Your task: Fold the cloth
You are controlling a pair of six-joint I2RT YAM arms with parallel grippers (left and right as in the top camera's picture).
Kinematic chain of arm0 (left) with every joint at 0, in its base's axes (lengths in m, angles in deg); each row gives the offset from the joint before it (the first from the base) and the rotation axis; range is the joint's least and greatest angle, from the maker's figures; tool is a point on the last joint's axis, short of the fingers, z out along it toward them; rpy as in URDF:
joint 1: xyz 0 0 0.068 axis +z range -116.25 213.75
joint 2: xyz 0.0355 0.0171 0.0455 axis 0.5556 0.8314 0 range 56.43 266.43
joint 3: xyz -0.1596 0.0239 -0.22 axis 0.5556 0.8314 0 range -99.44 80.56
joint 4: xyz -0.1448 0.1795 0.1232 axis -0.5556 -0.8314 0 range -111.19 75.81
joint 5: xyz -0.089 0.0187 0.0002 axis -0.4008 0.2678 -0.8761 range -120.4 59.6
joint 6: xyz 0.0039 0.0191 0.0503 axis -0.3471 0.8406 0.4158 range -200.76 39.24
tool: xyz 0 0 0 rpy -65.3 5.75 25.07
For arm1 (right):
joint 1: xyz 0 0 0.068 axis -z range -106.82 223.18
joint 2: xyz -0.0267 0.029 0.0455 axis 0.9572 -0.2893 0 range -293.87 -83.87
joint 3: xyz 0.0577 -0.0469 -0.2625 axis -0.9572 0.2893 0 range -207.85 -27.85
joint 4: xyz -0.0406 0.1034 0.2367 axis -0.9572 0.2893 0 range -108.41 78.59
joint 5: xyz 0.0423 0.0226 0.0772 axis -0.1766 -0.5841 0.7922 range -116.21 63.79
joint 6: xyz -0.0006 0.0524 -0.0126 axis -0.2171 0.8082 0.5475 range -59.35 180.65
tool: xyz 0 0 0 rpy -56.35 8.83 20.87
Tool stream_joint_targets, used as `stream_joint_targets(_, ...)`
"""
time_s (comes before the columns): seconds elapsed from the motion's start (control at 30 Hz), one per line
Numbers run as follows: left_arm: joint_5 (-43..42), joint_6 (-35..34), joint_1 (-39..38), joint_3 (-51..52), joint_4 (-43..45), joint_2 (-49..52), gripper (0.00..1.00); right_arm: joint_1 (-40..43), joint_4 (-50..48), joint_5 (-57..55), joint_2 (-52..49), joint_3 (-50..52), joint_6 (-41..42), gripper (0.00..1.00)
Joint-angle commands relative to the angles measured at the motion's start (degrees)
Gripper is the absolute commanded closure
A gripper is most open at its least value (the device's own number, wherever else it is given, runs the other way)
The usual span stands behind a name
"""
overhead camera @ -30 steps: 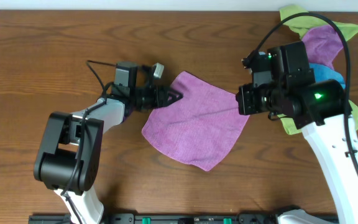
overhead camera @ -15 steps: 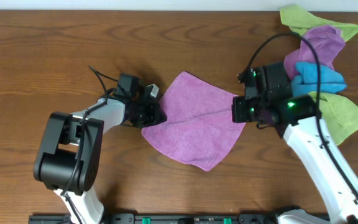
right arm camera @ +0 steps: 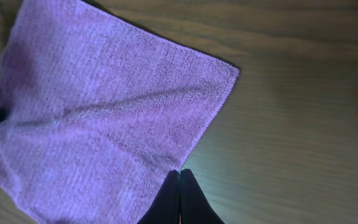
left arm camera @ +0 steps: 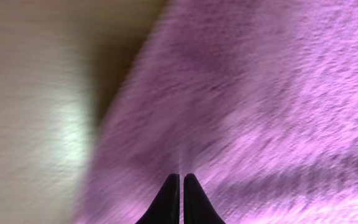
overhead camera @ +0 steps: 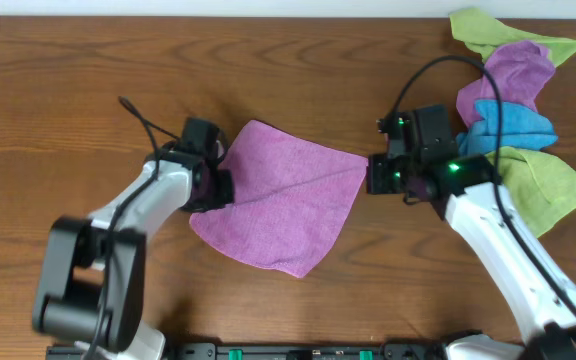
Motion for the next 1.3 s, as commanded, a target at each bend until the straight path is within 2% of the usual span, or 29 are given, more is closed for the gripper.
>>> stream_joint_targets(0.0,8.9,-0.7,0.3,0.4,-2.5,-5.0,0.95,-1.8,-2.9,2.8,-4.3,0.3,0.8,0.98)
stream_joint_targets(0.17,8.9,-2.6,0.3,0.4,-7.8,-6.4,0.94,-5.4,-8.9,3.6,-11.4,0.3,1.6,0.98)
stream_joint_targets(0.37,10.6,-2.6,-0.9,0.7,-7.5,-6.4,0.94,-5.8,-10.1,2.2,-17.6,0.3,1.6,0.98)
stream_joint_targets(0.83,14.1,-4.3,-5.0,7.7,1.7,-6.3,0.94,-5.8,-7.0,-5.8,-18.6,0.3,2.5,0.98)
stream_joint_targets(1.27,12.4,-9.1,-5.0,11.6,-0.1,-6.3,0.94,-5.8,-12.7,-6.8,-24.7,0.3,2.7,0.99)
